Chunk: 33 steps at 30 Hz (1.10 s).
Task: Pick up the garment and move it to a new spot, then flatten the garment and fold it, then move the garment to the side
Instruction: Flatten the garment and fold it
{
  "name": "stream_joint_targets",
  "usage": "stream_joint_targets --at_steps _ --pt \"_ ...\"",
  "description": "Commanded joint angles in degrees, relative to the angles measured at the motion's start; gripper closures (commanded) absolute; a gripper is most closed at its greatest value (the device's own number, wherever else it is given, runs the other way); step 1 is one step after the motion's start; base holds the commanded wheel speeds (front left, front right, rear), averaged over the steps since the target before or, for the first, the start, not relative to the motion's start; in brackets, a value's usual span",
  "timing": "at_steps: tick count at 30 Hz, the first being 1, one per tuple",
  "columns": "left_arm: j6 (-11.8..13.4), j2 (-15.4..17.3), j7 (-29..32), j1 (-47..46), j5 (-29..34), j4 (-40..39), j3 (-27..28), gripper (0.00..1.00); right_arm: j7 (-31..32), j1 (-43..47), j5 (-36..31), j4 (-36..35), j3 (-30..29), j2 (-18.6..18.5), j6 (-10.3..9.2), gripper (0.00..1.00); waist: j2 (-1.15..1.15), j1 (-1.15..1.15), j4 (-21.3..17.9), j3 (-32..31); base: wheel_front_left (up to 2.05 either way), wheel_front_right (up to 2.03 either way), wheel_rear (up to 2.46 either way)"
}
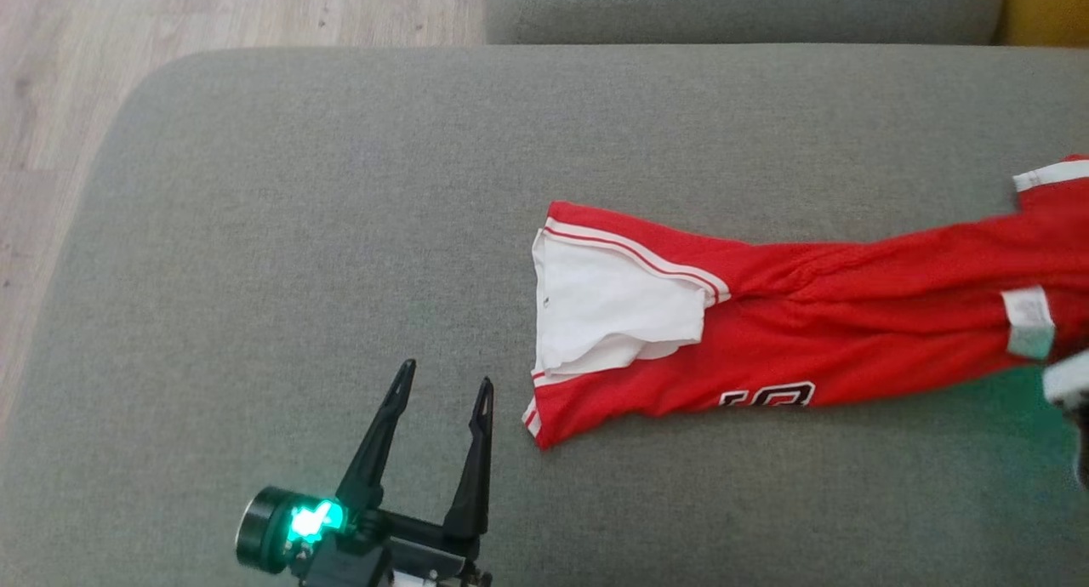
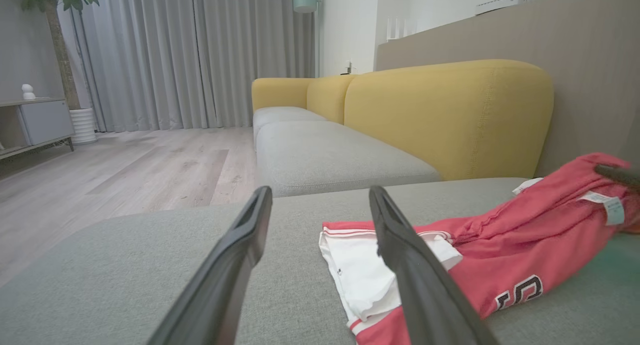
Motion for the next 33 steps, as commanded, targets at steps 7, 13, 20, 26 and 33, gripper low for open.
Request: stream_joint_targets --at_steps 7,13,20,26,33 --pt "-1.57 -1.48 -0.29 -0.33 0.96 -0.63 2.83 0.00 5.63 -2.82 -5.40 -17.27 4.24 4.96 0.39 1.00 0.00 0.00 0.33 -1.43 0.00 0.00 0.00" --pt "-2.72 -1.90 -0.29 -0.27 1.18 -0.18 3.16 0.00 11.85 -1.60 -10.85 -27.34 7.94 13.96 0.39 1.00 0.00 0.00 2.99 -1.25 0.00 0.00 0.00" --pt "-3.85 -2.43 -0.29 -0.84 1.35 0.53 3.35 0.00 16.05 -0.03 -15.23 -26.80 18.68 20.96 0.39 1.00 0.00 0.00 6.78 -0.57 0.00 0.00 0.00" --pt "-4.26 -2.73 -0.29 -1.20 1.33 1.31 3.08 0.00 12.99 -0.30 -7.11 -22.55 27.17 21.45 0.39 0.00 0.00 0.00 8.26 -0.81 0.00 0.00 0.00" --pt "-4.09 -2.89 -0.29 -0.33 1.26 2.14 4.54 0.00 4.01 -2.04 -3.99 -21.33 27.92 21.46 0.39 0.00 0.00 0.00 6.65 -3.24 0.00 0.00 0.00"
